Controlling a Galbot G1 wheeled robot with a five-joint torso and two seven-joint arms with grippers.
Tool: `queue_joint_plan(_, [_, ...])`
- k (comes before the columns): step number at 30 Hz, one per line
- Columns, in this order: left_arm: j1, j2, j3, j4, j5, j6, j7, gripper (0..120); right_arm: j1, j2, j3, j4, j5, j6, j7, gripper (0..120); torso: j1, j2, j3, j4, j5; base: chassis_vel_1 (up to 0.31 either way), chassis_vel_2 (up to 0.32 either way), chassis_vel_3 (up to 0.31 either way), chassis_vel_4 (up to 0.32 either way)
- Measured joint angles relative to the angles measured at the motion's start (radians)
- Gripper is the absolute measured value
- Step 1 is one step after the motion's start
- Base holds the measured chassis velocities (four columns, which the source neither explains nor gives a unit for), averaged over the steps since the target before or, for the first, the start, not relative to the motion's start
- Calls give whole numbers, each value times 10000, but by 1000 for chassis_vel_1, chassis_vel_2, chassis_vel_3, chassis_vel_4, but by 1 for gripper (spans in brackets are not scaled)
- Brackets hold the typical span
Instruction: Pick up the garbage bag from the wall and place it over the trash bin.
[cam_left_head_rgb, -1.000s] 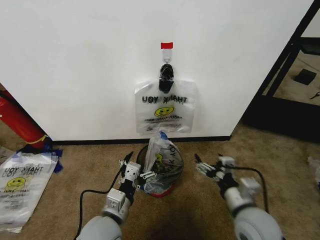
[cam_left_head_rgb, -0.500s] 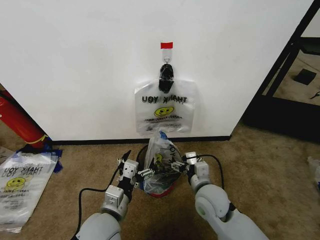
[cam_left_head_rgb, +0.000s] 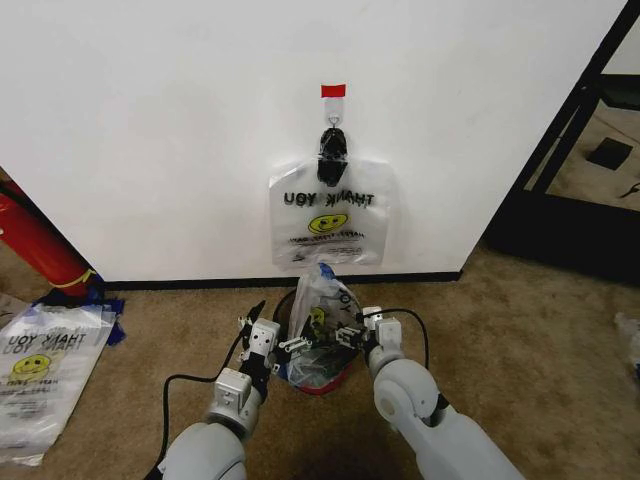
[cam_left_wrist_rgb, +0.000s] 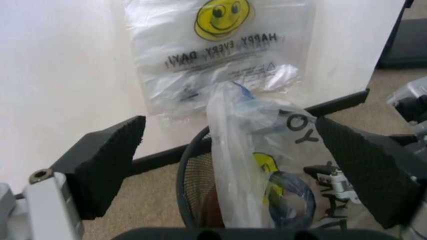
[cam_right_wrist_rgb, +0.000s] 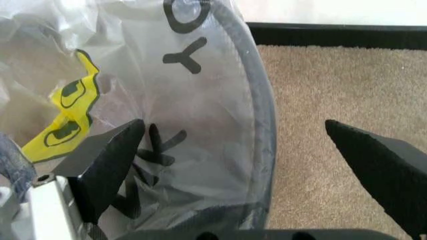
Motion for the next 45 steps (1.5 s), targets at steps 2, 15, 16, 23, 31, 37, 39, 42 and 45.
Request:
queue_joint_plan(2, [34,-25,-16,-1,29,-14,-3,100,-2,39,6,-68,0,-27,41,100,0,0,0,0,0,0,0,0,0])
queue_joint_plan(15, [128,-88,-62,-43,145,-62,-22,100,197,490,-14,-383,784,-302,667,66,-2,2,-3,-2,-3,0,0,0,0])
queue_joint_plan(16, [128,-88,-62,-43,145,-62,-22,100,197,490,-14,-383,784,-302,667,66,-2,2,-3,-2,-3,0,0,0,0])
queue_joint_plan(23, [183,-107,-143,-129,155,-86,-33,100,443,752,-50,-542,1670,-575,1382,43,-3,4,-5,-4,-4,0,0,0,0])
queue_joint_plan(31, [247,-85,-280,-286,147,-92,-58,100,492,1107,-12,-541,2883,-644,2282,13,-3,4,-2,0,0,0,0,0,0])
queue_joint_plan(37, [285,-46,-307,-319,95,-75,-84,100,359,1391,46,-542,3124,-600,2439,0,-2,5,-3,0,2,0,0,0,0])
queue_joint_plan(39, [283,-47,-305,-319,93,-73,-88,100,331,1402,65,-541,3125,-537,2438,0,-2,5,-3,0,1,0,0,0,0])
queue_joint_plan(42, [232,-50,-307,-314,0,-60,-140,100,188,1376,222,-473,3105,-155,2184,0,-2,4,0,2,2,0,0,0,0])
queue_joint_plan(45, [186,-51,-308,-327,-148,-21,-205,100,-97,1208,465,-269,2822,424,1341,0,3,-3,7,4,5,0,0,0,0])
